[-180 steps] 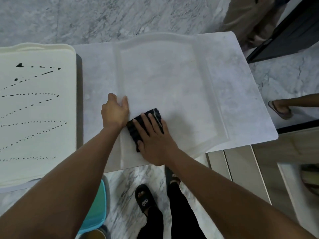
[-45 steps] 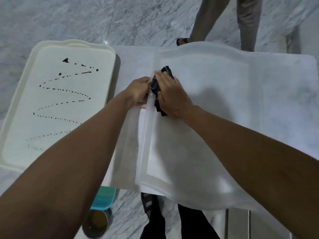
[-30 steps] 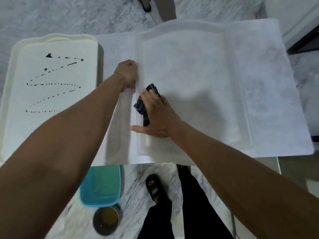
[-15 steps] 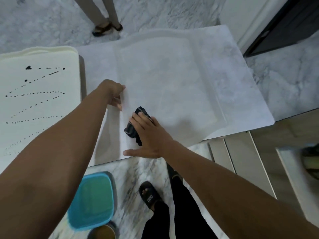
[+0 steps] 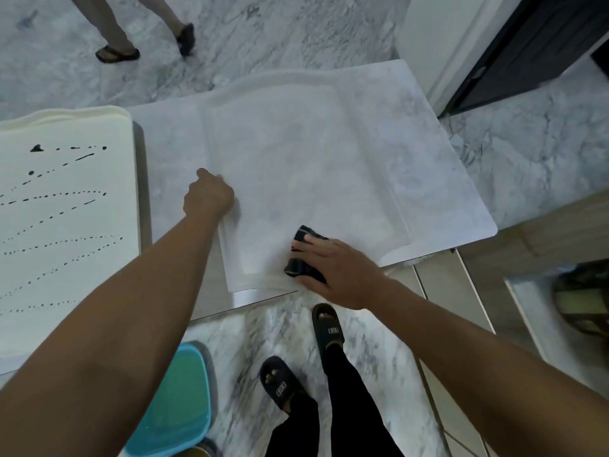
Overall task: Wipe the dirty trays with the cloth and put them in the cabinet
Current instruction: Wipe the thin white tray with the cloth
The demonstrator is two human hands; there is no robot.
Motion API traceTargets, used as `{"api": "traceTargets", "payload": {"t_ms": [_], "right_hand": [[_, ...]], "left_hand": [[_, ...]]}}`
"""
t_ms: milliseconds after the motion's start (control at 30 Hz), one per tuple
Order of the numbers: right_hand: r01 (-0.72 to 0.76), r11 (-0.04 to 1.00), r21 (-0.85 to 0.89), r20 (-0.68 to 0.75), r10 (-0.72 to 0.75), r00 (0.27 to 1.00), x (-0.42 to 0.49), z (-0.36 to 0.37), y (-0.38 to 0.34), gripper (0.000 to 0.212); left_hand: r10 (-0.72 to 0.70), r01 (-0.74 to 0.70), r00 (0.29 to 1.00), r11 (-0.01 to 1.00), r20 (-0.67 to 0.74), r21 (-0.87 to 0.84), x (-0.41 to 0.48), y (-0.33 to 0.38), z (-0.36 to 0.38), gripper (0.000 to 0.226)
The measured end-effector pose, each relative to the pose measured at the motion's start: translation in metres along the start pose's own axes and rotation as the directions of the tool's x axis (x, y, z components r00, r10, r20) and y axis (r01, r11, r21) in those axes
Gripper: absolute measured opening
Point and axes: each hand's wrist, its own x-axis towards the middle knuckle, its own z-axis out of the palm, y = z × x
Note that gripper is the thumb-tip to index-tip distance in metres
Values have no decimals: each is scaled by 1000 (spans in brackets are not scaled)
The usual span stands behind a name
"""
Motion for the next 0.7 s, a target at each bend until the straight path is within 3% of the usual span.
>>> {"api": "traceTargets", "payload": {"t_ms": [233, 433, 700], "right_hand": [[-76, 993, -92, 34, 79, 996, -22, -27, 44, 52], [-257, 964, -64, -26, 256, 966, -42, -50, 75, 51], [-217, 971, -103, -22, 216, 976, -50, -55, 90, 46]], "left_hand": [[2, -1, 1000, 1000, -11, 23, -5, 2, 1, 41], [-3, 4, 1000, 999, -20, 37, -3, 1, 2, 40], [-12, 13, 1000, 997, -16, 79, 1, 1, 3, 39]]}}
